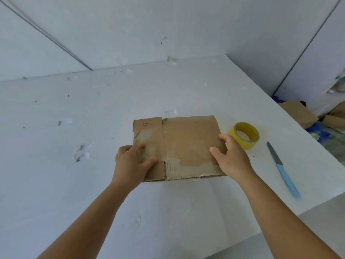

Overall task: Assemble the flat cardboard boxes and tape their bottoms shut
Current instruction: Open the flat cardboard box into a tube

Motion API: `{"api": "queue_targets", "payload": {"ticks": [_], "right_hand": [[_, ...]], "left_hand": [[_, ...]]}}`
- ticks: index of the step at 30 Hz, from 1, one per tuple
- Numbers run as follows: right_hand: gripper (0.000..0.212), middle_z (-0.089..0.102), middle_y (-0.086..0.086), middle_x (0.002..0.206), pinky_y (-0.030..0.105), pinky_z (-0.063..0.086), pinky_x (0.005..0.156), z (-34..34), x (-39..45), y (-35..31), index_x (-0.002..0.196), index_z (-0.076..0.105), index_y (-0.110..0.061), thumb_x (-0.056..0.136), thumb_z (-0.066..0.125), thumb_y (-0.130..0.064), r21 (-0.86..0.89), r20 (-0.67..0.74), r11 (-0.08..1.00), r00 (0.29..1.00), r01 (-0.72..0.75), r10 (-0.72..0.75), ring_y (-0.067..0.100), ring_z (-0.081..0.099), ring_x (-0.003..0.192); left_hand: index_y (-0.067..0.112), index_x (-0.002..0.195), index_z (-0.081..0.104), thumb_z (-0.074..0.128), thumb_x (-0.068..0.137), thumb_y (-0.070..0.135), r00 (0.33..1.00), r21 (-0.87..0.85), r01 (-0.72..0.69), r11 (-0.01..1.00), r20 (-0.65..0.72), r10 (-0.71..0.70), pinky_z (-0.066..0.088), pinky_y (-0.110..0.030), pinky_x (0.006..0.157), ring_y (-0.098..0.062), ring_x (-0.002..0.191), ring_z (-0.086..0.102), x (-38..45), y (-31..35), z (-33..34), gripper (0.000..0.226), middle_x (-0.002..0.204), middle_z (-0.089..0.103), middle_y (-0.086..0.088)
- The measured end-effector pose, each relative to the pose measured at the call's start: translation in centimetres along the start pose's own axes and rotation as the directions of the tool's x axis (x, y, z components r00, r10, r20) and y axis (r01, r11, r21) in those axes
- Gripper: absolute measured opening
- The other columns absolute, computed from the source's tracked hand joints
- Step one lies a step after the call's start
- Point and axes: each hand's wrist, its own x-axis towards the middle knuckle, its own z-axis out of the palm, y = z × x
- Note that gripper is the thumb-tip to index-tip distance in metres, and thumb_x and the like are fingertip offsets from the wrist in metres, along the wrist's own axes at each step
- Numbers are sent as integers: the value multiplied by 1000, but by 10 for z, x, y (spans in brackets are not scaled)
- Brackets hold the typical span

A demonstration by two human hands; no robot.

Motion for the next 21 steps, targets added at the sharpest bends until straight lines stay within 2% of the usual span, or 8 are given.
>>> {"api": "queue_targets", "payload": {"ticks": [5,8,11,14,16,18,19,21], "right_hand": [[55,52,-6,131,26,39,89,-32,30,8,136,46,-20,88,56,-44,37,165,998,984,60,-65,16,50,120],[51,58,-18,97,28,43,84,-54,43,12,101,63,-30,73,52,-71,266,305,962,941,65,-148,10,57,96],[76,61,-11,117,36,44,101,-70,52,16,128,54,-26,68,60,-72,505,345,863,914,9,-212,10,60,105],[81,54,-9,130,36,44,101,-79,55,14,136,44,-29,67,69,-63,567,325,823,909,34,-262,8,64,99],[85,51,-10,132,37,42,104,-84,54,9,139,42,-28,66,70,-62,532,266,842,926,90,-267,9,62,105],[88,50,-13,133,33,40,103,-87,52,4,141,38,-27,67,65,-66,481,230,865,933,139,-278,12,55,116],[87,48,-14,134,29,38,101,-88,51,2,143,35,-27,71,65,-65,461,231,872,926,165,-297,10,51,119],[73,49,-14,131,18,34,91,-87,47,1,144,32,-26,82,61,-50,427,239,877,908,220,-344,4,48,113]], "left_hand": [[20,131,54,64,81,50,988,-127,110,986,-95,-123,47,-25,83,-17,107,60,-14,34,1,59,123,61,-1],[23,122,62,57,82,59,981,-372,115,921,-103,-164,45,-23,81,-10,104,61,-27,48,-6,54,111,67,7],[25,110,67,57,73,69,978,-495,111,862,-98,-182,45,-33,97,-13,107,60,-37,56,-12,59,104,67,8],[25,103,67,56,60,77,981,-490,91,867,-104,-162,44,-44,102,-15,104,61,-43,65,-15,68,103,66,0],[28,103,67,53,67,75,979,-439,77,895,-135,-150,47,-42,99,-18,98,62,-44,74,-13,61,101,66,-3],[26,84,70,47,84,64,974,-342,56,938,-190,-128,48,-37,84,-26,87,62,-46,86,-10,44,86,63,-7],[15,75,65,42,90,60,970,-293,65,954,-207,-130,44,-35,74,-29,79,60,-46,93,-8,53,78,57,-7],[4,60,41,33,94,55,953,-229,100,968,-258,-159,33,-33,64,-26,66,50,-47,106,-6,62,66,45,-8]]}}
